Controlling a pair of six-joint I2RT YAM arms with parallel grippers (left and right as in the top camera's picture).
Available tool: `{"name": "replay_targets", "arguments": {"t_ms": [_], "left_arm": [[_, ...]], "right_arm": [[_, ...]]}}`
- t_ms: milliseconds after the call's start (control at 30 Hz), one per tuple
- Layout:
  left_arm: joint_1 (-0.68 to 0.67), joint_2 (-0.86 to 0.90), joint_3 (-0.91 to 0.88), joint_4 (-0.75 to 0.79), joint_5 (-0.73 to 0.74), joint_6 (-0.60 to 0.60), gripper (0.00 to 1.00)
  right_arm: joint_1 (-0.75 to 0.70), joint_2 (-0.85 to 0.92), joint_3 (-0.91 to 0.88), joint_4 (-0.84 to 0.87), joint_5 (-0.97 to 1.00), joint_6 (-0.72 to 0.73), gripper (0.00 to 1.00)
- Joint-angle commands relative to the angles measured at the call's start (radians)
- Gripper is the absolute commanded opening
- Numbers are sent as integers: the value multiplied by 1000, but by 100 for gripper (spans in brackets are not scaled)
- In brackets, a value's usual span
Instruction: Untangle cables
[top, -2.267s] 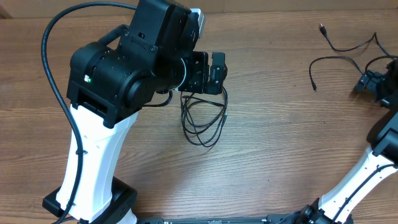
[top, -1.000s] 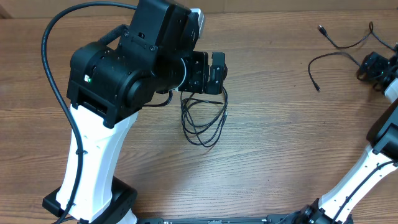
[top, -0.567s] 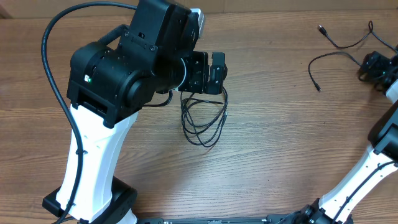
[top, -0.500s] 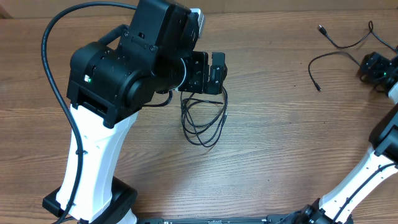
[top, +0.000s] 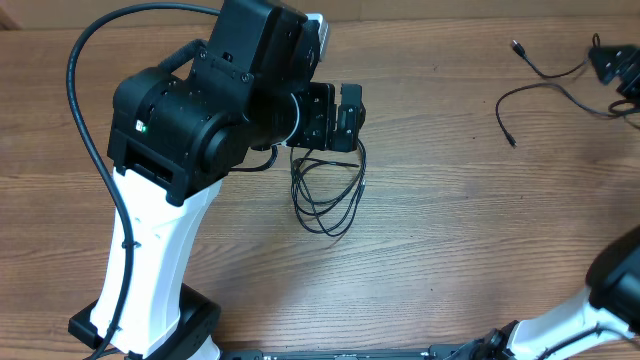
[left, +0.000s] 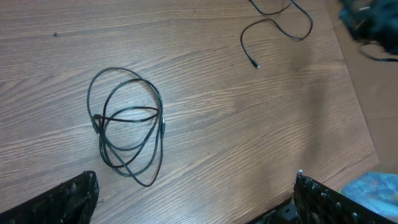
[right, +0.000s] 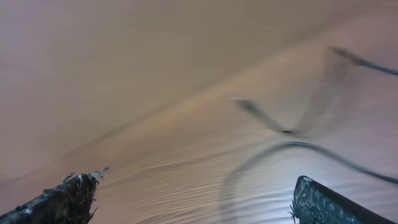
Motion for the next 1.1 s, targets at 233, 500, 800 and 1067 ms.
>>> {"name": "replay_targets", "arguments": {"t_ms": [233, 500, 800, 1067], "left_arm": [[-6, 7, -3, -2, -9, 16, 100], [-6, 7, -3, -2, -10, 16, 100], [-6, 7, -3, -2, -10, 16, 100], [-6, 7, -3, -2, -10, 16, 100]], "right_arm": [[146, -51, 4, -335, -280, -39, 100], [471, -50, -3, -546, -10, -85, 100], [820, -50, -72, -480, 347, -84, 100], [983, -50, -208, -363, 546, -109, 100]]}}
